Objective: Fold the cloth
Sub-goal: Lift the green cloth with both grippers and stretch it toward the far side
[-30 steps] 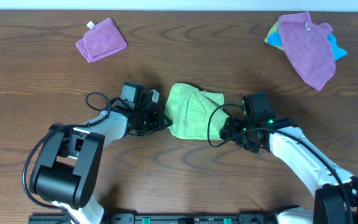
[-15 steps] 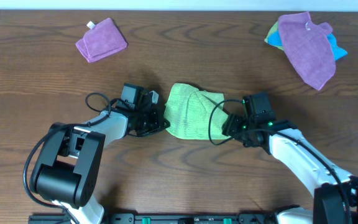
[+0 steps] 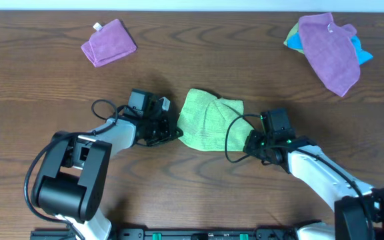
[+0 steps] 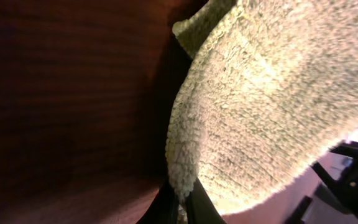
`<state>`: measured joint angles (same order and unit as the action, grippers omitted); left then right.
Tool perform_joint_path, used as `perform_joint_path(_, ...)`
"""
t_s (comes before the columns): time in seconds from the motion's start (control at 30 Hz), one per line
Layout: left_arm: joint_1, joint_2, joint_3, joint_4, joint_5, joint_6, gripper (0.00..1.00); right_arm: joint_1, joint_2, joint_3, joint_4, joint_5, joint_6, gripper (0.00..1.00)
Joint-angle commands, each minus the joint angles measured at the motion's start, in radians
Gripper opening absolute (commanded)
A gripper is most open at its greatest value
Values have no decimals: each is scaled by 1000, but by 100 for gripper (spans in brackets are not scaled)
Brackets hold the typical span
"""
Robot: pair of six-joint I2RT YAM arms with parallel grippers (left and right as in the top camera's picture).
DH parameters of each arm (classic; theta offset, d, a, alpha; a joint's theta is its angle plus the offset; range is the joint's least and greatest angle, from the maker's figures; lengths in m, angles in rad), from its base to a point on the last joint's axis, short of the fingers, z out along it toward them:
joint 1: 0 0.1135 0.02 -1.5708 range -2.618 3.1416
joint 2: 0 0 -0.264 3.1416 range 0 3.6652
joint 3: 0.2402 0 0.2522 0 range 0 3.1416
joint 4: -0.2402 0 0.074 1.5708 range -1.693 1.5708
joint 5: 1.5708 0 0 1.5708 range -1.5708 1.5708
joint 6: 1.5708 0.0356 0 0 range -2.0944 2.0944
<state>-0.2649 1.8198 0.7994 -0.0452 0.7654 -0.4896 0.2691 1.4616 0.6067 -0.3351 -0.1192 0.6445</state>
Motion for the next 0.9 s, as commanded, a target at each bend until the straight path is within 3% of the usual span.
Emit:
perform_joint_path(0.0,44,-25,9,-3,90,14,6,-9,-95,42,2,18,-91,1)
perform_joint_path(0.3,89,-182,92,-3,144,-51,6,-8,-314,151,3,0,-122,1)
perform_joint_path(0.67,141,-279,380,-10,169,-148,6,-8,-327,310,-6,-5,-175,1)
perform_joint_path(0.87,176,-278,452,-9,164,-162,6,-9,-317,379,-5,19,-223,1)
